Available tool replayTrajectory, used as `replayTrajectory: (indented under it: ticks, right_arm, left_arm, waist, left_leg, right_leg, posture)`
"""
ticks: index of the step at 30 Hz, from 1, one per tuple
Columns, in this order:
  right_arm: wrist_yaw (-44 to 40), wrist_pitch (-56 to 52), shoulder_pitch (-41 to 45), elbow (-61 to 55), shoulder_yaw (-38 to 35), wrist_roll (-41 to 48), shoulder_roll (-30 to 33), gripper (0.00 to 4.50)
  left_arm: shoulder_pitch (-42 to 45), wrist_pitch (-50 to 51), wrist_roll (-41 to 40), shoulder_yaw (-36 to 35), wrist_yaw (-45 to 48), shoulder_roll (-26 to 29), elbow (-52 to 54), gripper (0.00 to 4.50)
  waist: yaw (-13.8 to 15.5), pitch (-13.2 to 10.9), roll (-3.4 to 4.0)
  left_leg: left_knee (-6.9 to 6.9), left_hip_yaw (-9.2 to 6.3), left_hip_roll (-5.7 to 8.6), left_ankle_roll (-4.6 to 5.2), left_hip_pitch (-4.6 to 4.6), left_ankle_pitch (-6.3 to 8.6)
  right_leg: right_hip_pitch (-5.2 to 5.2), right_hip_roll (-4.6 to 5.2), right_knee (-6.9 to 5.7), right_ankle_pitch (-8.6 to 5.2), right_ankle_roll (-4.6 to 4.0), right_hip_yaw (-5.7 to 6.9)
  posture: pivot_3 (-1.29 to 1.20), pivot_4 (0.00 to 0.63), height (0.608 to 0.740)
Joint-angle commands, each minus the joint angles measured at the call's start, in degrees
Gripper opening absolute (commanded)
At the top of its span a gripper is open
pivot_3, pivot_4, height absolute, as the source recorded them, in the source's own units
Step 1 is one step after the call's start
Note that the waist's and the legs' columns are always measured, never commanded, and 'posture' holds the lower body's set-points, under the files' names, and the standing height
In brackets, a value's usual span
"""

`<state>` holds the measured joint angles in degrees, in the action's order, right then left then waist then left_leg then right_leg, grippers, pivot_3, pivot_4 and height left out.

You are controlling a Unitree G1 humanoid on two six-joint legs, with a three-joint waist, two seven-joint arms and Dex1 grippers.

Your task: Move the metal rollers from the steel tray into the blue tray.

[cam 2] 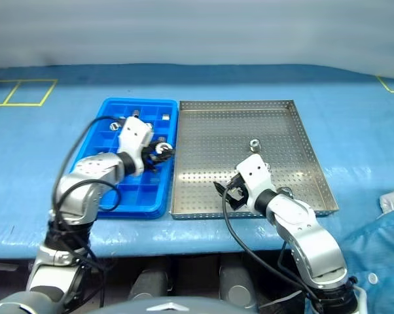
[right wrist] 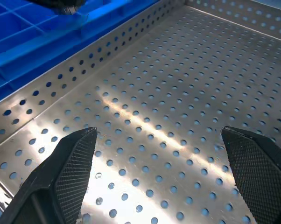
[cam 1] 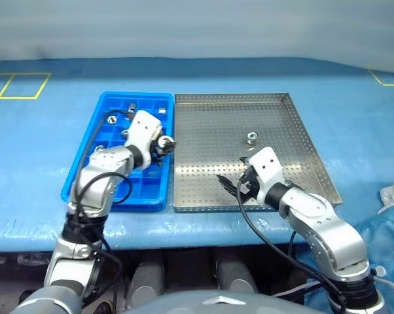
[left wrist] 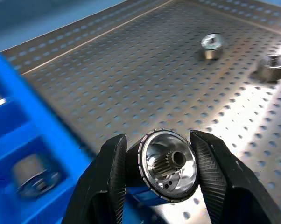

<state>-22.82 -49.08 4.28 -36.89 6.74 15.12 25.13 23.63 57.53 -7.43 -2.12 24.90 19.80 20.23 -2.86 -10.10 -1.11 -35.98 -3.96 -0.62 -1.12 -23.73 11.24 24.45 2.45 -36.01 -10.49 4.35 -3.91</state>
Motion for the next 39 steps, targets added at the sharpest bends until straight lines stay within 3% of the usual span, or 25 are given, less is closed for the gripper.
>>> replayTrajectory:
  ticks: [1, 7, 13, 21, 26, 31, 39]
  right_arm:
    - [-1.5, 1.6, 1.8, 0.2, 0.9, 0.5, 0.3, 4.50]
    - [-2.7, 1.7, 3.7, 1.6, 1.5, 0.2, 0.7, 4.50]
    - [-2.1, 1.6, 4.0, 2.6, 1.2, -0.3, 0.6, 4.50]
    - [0.3, 1.4, 4.6, 3.6, 0.5, -1.4, -0.3, 4.50]
    - [6.4, 2.7, 6.4, 6.9, -1.4, -4.3, -3.7, 4.50]
    - [15.6, 1.8, 12.9, 16.8, -5.3, -8.7, -8.8, 4.50]
    - [22.2, 5.4, 21.4, 33.1, -9.4, -12.1, -11.6, 4.50]
  left_arm:
    - [-2.0, 3.0, 1.5, -4.0, -6.1, -0.4, 6.9, 1.86]
    - [-7.4, 7.1, 0.7, -5.1, -9.4, 0.1, 12.1, 1.86]
    - [-9.5, 6.2, 2.3, -5.9, -14.1, -0.9, 8.9, 1.86]
    - [-7.2, 5.1, 1.2, -7.9, -17.0, -4.0, 8.8, 4.46]
    - [-6.1, -3.0, -7.3, -10.3, -10.6, -7.6, 11.7, 4.46]
    - [-10.1, -6.4, -10.7, 1.3, 1.6, 0.2, 14.1, 4.46]
    - [-8.4, -10.7, -11.7, 8.3, 5.8, 1.2, 10.0, 4.46]
  waist:
    - [1.2, 0.0, 0.00]
    - [2.8, 0.0, -0.02]
    - [2.9, 0.0, -0.02]
    - [3.1, 0.0, -0.02]
    - [3.0, 0.0, -0.03]
    - [2.4, 0.0, 0.00]
    - [2.2, 0.0, 0.00]
  left_leg:
    - [0.00, 0.00, 0.01, 0.00, 0.00, 0.00]
    - [-0.04, -0.04, 0.04, -0.03, 0.00, -0.01]
    - [-0.04, -0.08, 0.02, -0.05, 0.03, -0.02]
    - [-0.05, -0.07, 0.02, -0.05, 0.01, -0.03]
    - [-0.05, -0.06, 0.02, -0.07, 0.01, -0.04]
    - [-0.02, 0.01, 0.02, -0.07, 0.04, -0.04]
    - [-0.03, 0.03, 0.02, -0.06, 0.02, -0.05]
  right_leg:
    - [-0.01, 0.00, 0.02, 0.00, 0.00, 0.00]
    - [-0.09, 0.03, 0.05, 0.01, 0.00, 0.05]
    - [-0.08, 0.02, 0.01, 0.01, -0.01, 0.09]
    - [-0.09, 0.02, 0.02, 0.01, -0.01, 0.09]
    - [-0.09, 0.02, 0.02, 0.01, -0.02, 0.09]
    - [-0.06, 0.03, 0.01, 0.02, -0.03, 0.04]
    - [-0.06, 0.02, 0.01, 0.03, -0.04, 0.03]
  posture:
    - [0.12, 0.150, 0.740]
    - [0.13, 0.150, 0.740]
    - [0.14, 0.150, 0.740]
    - [0.13, 0.150, 0.740]
    - [0.12, 0.150, 0.740]
    - [0.11, 0.150, 0.740]
    - [0.09, 0.150, 0.740]
